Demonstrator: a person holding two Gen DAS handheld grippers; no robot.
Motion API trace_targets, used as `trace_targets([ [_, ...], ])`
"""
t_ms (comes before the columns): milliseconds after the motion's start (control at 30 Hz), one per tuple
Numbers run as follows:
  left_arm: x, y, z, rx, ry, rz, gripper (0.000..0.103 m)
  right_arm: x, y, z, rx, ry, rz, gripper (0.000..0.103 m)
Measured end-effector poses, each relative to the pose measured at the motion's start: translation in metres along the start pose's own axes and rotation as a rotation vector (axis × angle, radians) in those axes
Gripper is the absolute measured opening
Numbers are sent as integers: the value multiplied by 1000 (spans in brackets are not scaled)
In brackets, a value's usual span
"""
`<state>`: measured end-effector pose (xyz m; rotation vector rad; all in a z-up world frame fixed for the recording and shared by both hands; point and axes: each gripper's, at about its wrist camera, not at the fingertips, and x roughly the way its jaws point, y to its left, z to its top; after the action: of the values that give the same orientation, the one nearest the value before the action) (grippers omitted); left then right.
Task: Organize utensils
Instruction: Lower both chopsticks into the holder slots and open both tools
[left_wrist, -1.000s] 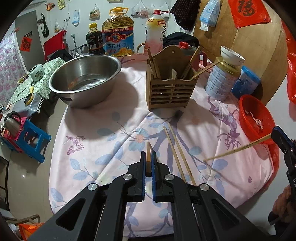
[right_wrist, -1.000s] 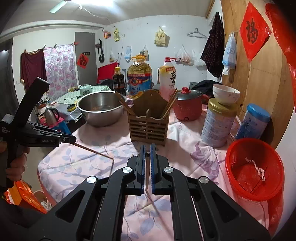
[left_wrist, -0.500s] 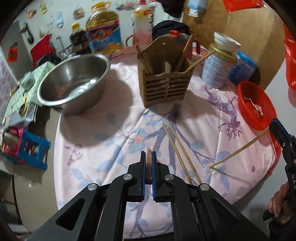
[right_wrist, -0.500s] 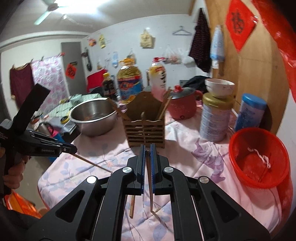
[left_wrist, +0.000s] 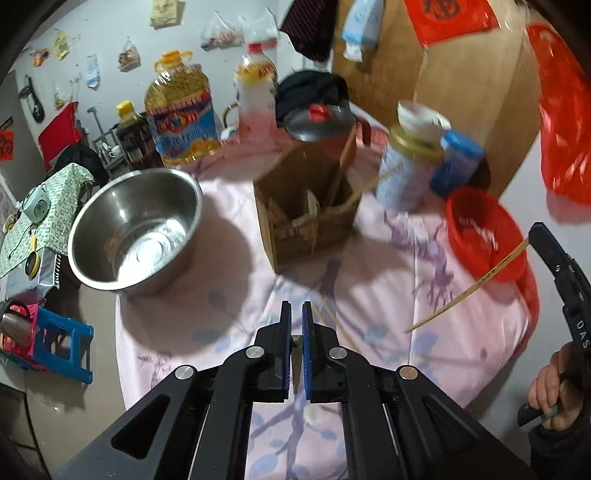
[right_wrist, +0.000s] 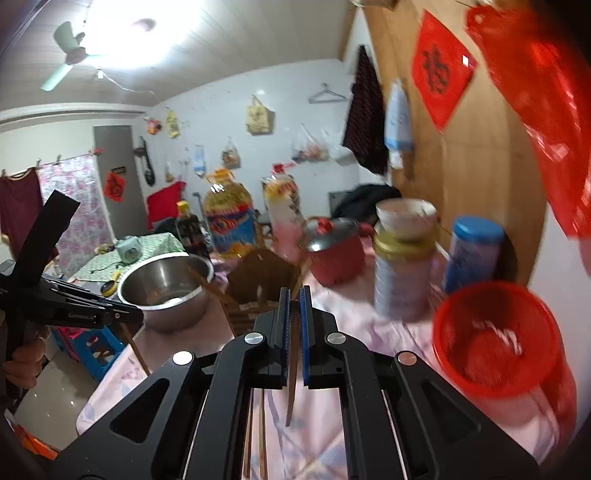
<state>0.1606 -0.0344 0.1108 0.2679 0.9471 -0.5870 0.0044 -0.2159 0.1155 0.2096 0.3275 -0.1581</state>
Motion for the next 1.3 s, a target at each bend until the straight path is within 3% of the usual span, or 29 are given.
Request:
trace_targets([
  [267, -25, -4, 71, -64, -145, 39, 6, 45, 1, 69, -63, -59, 155, 6],
  [600, -21, -5, 152, -103, -294, 72, 6, 85, 2, 113, -119, -113, 208, 6],
  [967, 46, 18, 176, -125, -236, 45, 6, 151, 2, 112, -95, -74, 212, 6],
  [1133, 73, 29, 174, -133, -202, 32, 7, 191, 3, 96, -76, 15, 229, 9],
  [1167, 79, 29, 171, -135, -194, 41, 11, 197, 5, 88, -76, 42, 223, 11],
  [1233, 93, 31, 162, -143, -158, 70, 59, 209, 6, 72, -65, 100, 205, 18],
  [1300, 101, 33, 153, -153, -142, 86, 61, 218, 5, 56, -38, 153, 207, 20],
])
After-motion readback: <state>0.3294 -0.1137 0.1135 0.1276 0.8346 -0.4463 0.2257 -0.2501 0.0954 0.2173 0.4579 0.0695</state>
